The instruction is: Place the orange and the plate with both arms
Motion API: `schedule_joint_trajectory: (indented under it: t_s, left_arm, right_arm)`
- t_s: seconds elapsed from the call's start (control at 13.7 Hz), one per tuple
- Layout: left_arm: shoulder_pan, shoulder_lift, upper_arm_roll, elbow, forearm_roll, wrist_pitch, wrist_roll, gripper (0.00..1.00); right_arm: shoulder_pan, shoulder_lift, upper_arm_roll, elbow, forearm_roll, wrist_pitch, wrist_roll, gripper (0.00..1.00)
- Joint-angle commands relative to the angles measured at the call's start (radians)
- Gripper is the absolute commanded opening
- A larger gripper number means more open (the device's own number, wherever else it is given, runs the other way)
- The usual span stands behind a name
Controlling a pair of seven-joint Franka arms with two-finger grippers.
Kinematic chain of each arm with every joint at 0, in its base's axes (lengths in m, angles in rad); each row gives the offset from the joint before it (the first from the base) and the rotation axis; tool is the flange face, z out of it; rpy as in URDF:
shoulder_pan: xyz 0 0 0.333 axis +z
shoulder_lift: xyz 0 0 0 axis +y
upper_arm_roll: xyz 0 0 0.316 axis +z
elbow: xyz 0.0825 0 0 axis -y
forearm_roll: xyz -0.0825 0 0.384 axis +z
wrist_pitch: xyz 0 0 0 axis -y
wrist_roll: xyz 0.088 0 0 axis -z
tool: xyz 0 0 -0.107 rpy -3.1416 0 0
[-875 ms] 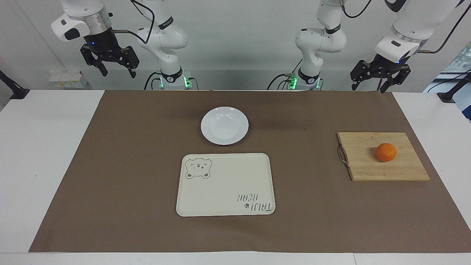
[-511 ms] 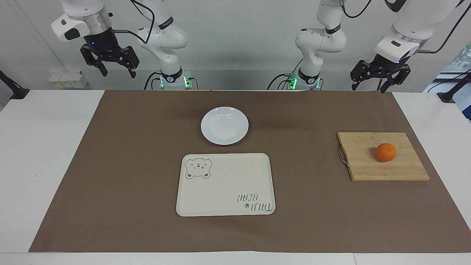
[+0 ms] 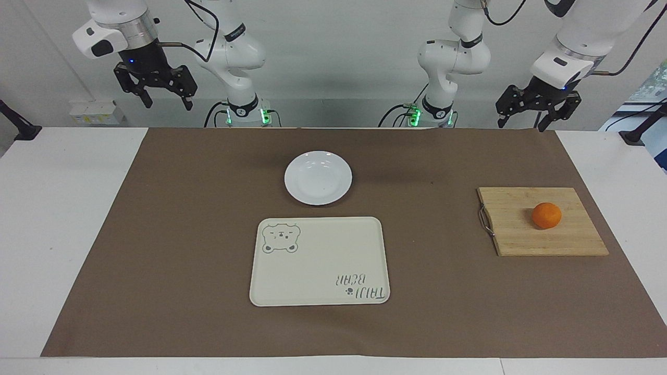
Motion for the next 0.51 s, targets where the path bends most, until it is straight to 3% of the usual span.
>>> schedule_joint_trajectory:
  t_s: [0.0,0.44]
  left_arm:
    - [-0.014,-0.014,0.011,-0.007,0.0,-0.012,-0.005,1.0]
    - [-0.014,-0.014,0.011,-0.009,0.0,-0.012,0.0,1.0]
  right_arm:
    - [-0.014,-0.007,0.002,-0.002,0.024,-0.007,-0.021,1.0]
    - [-0.014,-0.007,0.002,-0.002,0.024,-0.007,-0.021,1.0]
